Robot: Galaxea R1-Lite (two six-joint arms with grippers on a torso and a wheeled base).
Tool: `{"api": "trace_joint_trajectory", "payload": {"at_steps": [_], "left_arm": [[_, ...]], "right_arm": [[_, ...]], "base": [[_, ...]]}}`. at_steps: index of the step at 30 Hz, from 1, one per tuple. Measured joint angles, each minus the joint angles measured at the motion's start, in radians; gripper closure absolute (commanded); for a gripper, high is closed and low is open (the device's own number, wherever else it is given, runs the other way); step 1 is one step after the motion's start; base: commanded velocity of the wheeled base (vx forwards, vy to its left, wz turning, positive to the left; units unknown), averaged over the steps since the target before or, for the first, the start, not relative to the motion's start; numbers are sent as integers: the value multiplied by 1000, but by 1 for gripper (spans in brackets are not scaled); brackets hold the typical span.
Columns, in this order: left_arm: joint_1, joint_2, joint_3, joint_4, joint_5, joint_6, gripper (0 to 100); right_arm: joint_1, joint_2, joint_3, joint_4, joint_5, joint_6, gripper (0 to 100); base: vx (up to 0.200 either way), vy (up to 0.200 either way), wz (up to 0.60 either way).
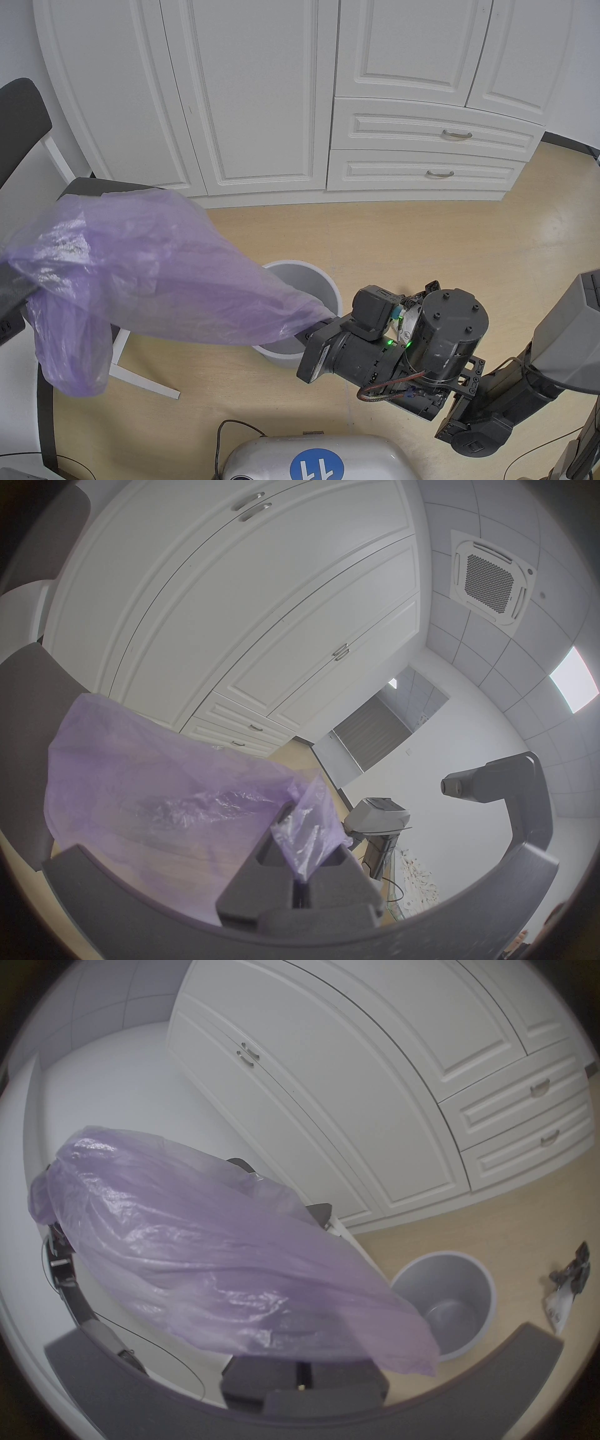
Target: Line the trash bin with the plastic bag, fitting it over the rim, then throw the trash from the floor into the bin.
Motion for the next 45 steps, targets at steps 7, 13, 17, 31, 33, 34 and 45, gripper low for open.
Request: {"api": "trace_joint_trajectory", "payload": {"at_steps": [7, 13, 17, 31, 33, 34, 45], "left_arm": [[-1, -6, 2, -53, 0, -13, 100], [-4, -11, 4, -63, 0, -21, 100], [-5, -11, 5, -63, 0, -21, 100], [-4, -11, 4, -64, 2, -18, 100], [-4, -10, 4, -64, 3, -16, 100], [-3, -10, 4, -64, 3, -15, 100], [3, 3, 6, -64, 7, -9, 100]], "right_arm": [[6, -7, 7, 0, 91, 136, 100], [-2, -21, 13, -1, 103, 150, 100], [-7, -40, 18, -2, 102, 149, 100], [-34, -129, 74, 110, 81, -95, 100], [-36, -148, 76, 155, 47, -113, 100], [-37, -154, 76, 170, 28, -119, 100], [-28, -243, 13, 390, -141, -175, 100]], "base": [[0, 0, 0], [0, 0, 0], [0, 0, 0], [0, 0, 0], [0, 0, 0], [0, 0, 0], [0, 0, 0]]}}
